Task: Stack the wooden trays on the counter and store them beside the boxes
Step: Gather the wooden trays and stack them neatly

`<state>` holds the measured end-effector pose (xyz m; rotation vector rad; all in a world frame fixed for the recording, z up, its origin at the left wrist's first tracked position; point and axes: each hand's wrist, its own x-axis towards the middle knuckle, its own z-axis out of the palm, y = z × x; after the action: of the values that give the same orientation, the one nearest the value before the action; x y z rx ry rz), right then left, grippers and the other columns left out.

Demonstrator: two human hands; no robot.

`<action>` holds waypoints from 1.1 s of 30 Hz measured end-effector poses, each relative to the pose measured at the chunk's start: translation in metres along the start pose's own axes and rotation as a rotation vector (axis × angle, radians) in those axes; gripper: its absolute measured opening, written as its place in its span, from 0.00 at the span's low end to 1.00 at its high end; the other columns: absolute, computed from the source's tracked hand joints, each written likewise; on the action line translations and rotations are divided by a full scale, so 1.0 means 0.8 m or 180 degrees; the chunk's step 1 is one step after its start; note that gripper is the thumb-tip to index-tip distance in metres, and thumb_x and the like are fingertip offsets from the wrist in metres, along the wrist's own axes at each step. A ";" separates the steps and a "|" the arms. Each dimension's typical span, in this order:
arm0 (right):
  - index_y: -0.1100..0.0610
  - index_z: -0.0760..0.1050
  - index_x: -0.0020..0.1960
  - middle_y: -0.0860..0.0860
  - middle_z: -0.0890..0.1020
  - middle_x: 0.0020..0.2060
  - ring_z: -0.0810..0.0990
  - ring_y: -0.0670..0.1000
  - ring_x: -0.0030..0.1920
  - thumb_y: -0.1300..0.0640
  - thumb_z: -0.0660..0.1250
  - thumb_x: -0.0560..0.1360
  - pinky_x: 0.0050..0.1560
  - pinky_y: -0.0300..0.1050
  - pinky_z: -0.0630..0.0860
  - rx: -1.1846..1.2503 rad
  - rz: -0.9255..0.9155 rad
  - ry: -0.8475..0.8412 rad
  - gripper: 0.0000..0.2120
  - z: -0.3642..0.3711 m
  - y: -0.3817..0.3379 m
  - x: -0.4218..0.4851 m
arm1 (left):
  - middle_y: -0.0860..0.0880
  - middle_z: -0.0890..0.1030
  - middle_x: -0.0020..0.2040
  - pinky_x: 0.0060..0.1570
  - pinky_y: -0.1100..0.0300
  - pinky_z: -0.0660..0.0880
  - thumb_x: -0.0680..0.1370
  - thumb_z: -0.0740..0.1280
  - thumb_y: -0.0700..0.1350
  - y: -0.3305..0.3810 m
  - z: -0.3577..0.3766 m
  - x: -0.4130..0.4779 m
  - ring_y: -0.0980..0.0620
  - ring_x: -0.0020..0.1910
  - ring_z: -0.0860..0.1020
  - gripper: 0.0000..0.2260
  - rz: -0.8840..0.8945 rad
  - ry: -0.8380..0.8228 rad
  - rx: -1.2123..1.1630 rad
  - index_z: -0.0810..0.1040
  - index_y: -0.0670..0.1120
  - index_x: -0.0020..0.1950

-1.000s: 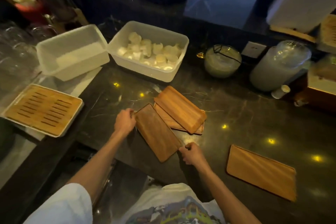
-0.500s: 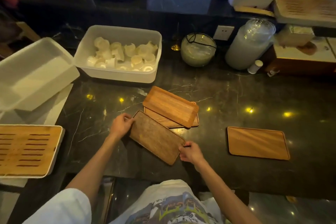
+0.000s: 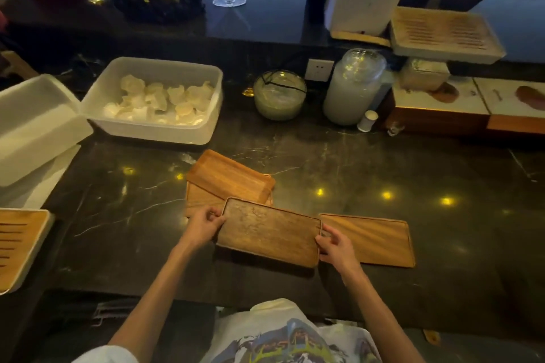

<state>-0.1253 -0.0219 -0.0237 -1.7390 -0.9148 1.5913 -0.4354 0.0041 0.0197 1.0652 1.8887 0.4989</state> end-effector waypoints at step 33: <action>0.51 0.73 0.69 0.54 0.76 0.52 0.76 0.52 0.51 0.60 0.62 0.79 0.56 0.49 0.73 -0.1638 -0.0235 0.1627 0.19 -0.236 0.057 0.060 | 0.49 0.80 0.43 0.38 0.58 0.78 0.78 0.67 0.43 0.077 0.292 -0.010 0.52 0.41 0.79 0.03 0.0479 -0.0187 0.0892 0.76 0.45 0.47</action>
<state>0.0685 -0.0060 -0.0699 -2.2788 -1.1627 0.8247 -0.2064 0.0141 -0.0568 1.3976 1.8715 0.2877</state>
